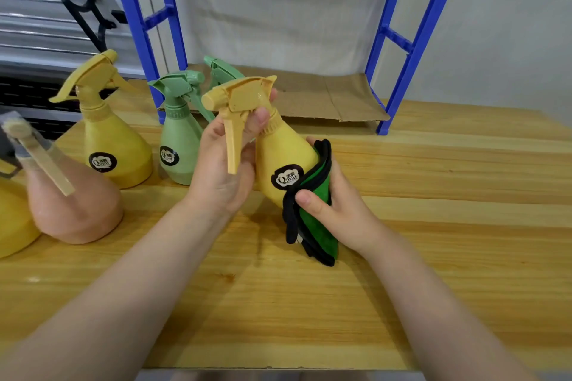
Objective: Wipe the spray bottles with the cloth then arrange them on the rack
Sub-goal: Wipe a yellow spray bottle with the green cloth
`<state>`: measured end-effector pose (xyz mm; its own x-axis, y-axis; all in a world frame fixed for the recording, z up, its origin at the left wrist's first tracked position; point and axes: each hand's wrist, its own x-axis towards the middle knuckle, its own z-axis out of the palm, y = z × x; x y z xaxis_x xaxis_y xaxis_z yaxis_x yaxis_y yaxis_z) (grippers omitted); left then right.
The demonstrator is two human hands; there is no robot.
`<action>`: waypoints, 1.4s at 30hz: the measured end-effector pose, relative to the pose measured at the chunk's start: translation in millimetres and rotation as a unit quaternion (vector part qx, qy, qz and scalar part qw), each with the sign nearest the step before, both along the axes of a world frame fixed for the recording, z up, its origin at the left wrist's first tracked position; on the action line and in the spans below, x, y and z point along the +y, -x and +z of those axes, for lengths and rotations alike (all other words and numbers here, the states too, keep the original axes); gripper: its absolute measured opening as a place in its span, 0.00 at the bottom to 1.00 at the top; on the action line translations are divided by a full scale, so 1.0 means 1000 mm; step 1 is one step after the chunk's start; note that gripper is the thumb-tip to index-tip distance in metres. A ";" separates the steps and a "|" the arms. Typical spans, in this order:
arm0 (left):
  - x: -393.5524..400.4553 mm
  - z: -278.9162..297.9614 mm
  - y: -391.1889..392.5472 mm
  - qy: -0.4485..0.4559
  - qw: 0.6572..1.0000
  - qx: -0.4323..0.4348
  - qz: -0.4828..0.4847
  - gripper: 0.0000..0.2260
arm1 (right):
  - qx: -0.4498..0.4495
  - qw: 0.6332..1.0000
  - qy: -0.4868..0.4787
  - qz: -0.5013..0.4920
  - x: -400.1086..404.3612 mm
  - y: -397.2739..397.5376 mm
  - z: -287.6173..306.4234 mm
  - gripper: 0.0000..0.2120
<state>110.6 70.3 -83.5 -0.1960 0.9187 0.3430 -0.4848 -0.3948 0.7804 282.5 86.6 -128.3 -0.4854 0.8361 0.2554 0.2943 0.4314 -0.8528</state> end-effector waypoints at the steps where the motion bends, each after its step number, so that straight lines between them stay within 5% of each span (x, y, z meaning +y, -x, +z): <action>1: 0.000 0.000 0.000 -0.002 1.000 -0.002 -0.001 0.10 | 0.002 1.000 -0.004 -0.001 0.000 0.000 0.001 0.31; 9: 0.001 -0.006 -0.007 0.005 0.997 0.061 -0.043 0.15 | -0.012 0.999 -0.043 0.004 0.006 -0.001 -0.002 0.41; 17: -0.002 -0.012 -0.020 0.009 0.985 0.165 -0.049 0.15 | 0.020 0.996 -0.089 -0.003 0.003 0.001 0.005 0.20; 22: -0.003 -0.016 -0.021 0.004 0.988 0.139 -0.071 0.12 | 0.035 0.990 -0.128 -0.045 0.003 0.005 0.007 0.18; 24: -0.003 -0.016 -0.020 0.008 0.990 0.118 -0.070 0.18 | 0.099 0.987 -0.111 -0.062 0.001 0.008 0.007 0.23; 28: -0.001 -0.017 -0.021 0.009 0.995 0.088 -0.053 0.09 | 0.193 0.970 -0.078 -0.125 -0.006 0.016 0.005 0.27; 32: -0.003 -0.015 -0.021 0.020 0.996 0.064 -0.050 0.09 | 0.153 0.970 -0.133 -0.133 -0.006 0.016 0.001 0.18; 42: -0.005 -0.009 -0.020 0.040 0.998 0.043 -0.032 0.06 | 0.112 0.988 -0.105 -0.029 0.004 0.015 -0.009 0.31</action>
